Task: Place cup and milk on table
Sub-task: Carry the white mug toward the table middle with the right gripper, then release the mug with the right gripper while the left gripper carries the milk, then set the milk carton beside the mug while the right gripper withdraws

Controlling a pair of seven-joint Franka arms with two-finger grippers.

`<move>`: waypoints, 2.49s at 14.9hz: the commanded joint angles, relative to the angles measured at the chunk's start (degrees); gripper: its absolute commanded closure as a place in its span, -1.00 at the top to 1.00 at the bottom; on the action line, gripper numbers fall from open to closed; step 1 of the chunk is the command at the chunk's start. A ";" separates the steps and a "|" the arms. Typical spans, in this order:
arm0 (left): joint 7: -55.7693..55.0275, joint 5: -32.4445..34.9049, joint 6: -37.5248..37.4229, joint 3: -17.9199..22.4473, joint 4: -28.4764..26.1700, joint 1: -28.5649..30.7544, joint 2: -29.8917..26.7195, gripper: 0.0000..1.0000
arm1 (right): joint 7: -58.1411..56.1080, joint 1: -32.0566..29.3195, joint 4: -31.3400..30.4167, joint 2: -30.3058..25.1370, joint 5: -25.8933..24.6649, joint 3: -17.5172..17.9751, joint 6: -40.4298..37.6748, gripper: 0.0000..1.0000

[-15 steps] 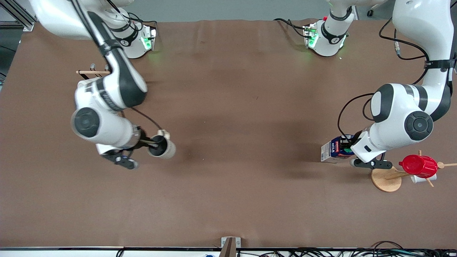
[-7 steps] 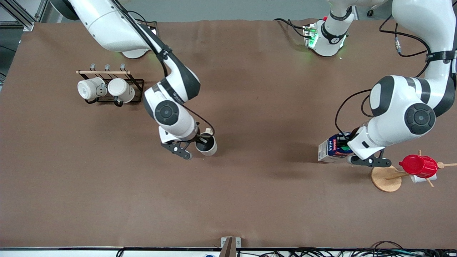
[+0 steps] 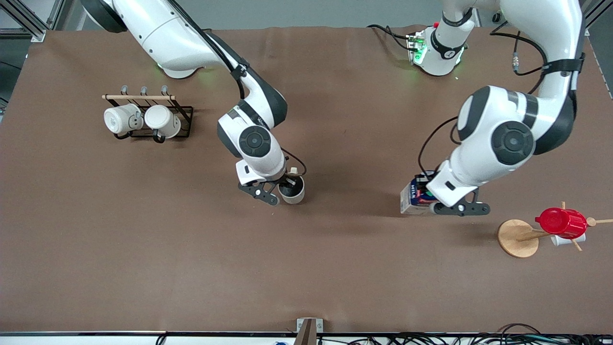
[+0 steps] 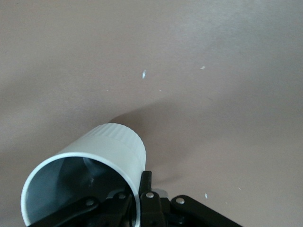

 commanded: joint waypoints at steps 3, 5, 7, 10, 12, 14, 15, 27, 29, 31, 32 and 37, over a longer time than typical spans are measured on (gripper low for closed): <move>-12.18 -0.15 -1.12 0.04 6.07 -6.93 4.74 -0.25 | 0.91 0.37 0.26 1.49 -2.08 0.09 3.16 -0.24; -17.45 -1.46 -0.95 0.12 8.36 -9.48 6.94 -0.25 | 0.82 0.37 0.26 1.58 -2.17 0.09 3.17 0.33; -20.45 -1.64 -0.77 0.04 10.30 -10.98 8.70 -0.25 | 0.90 0.11 0.26 1.32 -2.08 0.09 2.99 1.00; -24.75 -1.73 -0.16 0.04 11.53 -13.70 9.76 -0.25 | -0.32 -2.25 0.44 -2.09 -1.90 0.36 -0.94 1.00; -27.22 -2.60 -0.24 0.04 11.45 -14.93 9.94 -0.25 | -6.18 -4.89 0.35 -8.23 -1.73 0.36 -9.45 1.00; -29.59 -3.14 -0.16 0.12 11.53 -16.42 10.38 -0.25 | -13.30 -9.19 0.17 -15.17 -1.47 0.10 -17.10 1.00; -30.99 -3.14 -0.07 0.12 11.62 -17.04 10.99 -0.25 | -15.94 -11.12 0.17 -18.25 -1.47 -0.34 -19.75 1.00; -46.65 -3.49 5.65 0.12 16.81 -21.62 17.50 0.10 | -59.26 -23.27 0.44 -37.08 1.59 -17.20 -35.85 1.00; -46.13 -3.40 5.65 0.12 16.81 -21.62 17.58 1.00 | -62.98 -25.98 0.44 -38.15 7.04 -18.71 -37.78 1.00; -45.95 -3.40 5.47 0.04 16.81 -21.36 16.97 1.00 | -63.43 -26.52 0.53 -38.24 7.32 -18.63 -38.06 1.00; -45.95 -3.31 4.86 -0.14 16.90 -21.27 16.80 1.00 | -63.43 -26.52 0.53 -38.32 7.32 -18.71 -38.06 1.00; -35.71 -2.70 -3.91 1.44 16.81 -15.40 6.89 1.00 | -63.61 -26.35 0.61 -38.24 7.24 -18.71 -39.29 1.00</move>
